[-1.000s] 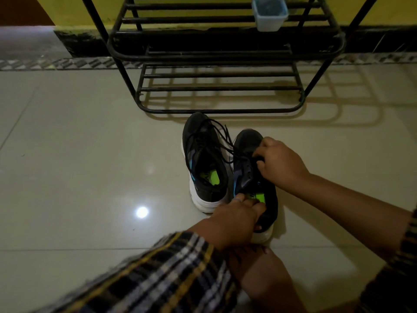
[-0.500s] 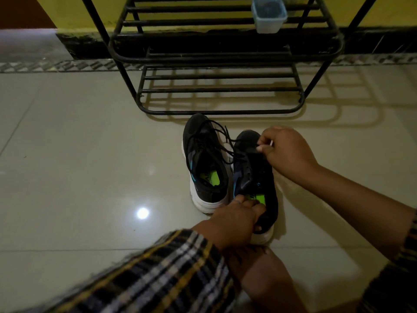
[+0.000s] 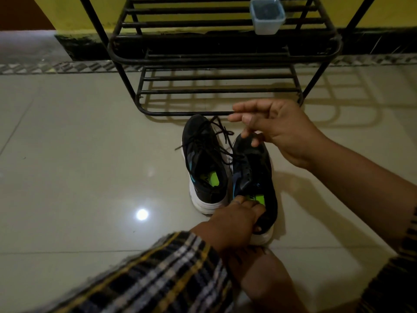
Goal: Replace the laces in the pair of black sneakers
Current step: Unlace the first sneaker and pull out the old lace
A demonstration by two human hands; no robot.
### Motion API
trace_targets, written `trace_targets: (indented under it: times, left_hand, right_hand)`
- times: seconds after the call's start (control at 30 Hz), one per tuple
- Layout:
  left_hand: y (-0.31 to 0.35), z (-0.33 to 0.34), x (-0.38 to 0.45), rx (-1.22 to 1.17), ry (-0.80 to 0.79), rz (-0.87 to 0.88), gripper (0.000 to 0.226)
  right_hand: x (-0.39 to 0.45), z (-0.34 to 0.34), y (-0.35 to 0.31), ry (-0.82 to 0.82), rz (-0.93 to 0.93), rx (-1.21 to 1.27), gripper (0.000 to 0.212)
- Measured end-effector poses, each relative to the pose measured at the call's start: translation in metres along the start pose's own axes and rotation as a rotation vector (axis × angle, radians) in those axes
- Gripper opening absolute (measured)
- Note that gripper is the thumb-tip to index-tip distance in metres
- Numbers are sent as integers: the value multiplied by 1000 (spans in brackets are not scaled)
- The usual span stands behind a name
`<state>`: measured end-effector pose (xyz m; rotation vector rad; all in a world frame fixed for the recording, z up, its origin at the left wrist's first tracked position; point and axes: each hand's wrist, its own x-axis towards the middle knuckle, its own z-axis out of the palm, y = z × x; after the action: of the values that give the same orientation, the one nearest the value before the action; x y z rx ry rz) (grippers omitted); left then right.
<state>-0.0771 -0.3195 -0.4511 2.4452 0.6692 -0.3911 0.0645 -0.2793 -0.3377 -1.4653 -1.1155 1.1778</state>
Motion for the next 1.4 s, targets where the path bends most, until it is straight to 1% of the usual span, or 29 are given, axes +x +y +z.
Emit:
trace_targets:
  times: [0.07, 0.13, 0.17, 0.23, 0.3, 0.33, 0.4, 0.5, 0.6, 0.73, 0.8, 0.87, 0.97, 1.2, 1.3, 1.33, 1.4]
  left_hand:
    - [0, 0, 0, -3, 5, 1, 42]
    - [0, 1, 0, 4, 4, 2, 41]
    - [1, 0, 0, 9, 4, 0, 41]
    - [1, 0, 0, 13, 2, -6, 40]
    - [1, 0, 0, 21, 3, -12, 39]
    - [1, 1, 0, 24, 3, -14, 39]
    - [1, 1, 0, 23, 6, -20, 39]
    - [2, 2, -1, 11, 19, -28, 40]
    - [3, 4, -3, 4, 40, -47, 39]
    - [4, 7, -4, -4, 66, -49, 37]
    - [4, 7, -3, -9, 63, -53, 37]
    - [3, 8, -3, -24, 64, -61, 37]
    - [3, 8, -3, -52, 80, -66, 36]
    - [3, 7, -3, -65, 82, -58, 36]
    - [3, 7, -3, -71, 83, -66, 35]
    - [3, 7, -3, -70, 81, -68, 35]
    - [2, 7, -3, -66, 73, -67, 36]
  right_hand:
    - [2, -3, 9, -15, 66, -25, 26]
    - [5, -4, 22, -11, 117, -160, 28]
    - [7, -4, 31, -3, 124, -296, 29]
    - [10, -6, 50, 4, 110, -683, 31]
    - [10, -8, 70, -54, 125, -1030, 33]
    - [8, -8, 79, -87, 128, -1131, 33]
    - [3, -7, 92, -119, 113, -1211, 36]
    - [-1, -5, 99, -120, 42, -1239, 36]
    - [1, -11, 99, -109, 21, -1136, 29]
    - [6, -20, 94, -94, 17, -959, 7]
    - [7, -22, 90, -66, 62, -843, 8]
    - [8, -27, 87, 31, 108, -693, 8]
    - [10, -39, 81, 215, 194, -411, 17]
    - [16, -81, 79, 489, 523, 189, 22]
    - [15, -97, 87, 587, 615, 270, 18]
    - [13, -99, 90, 597, 640, 250, 17]
    - [12, -98, 98, 577, 674, 120, 10]
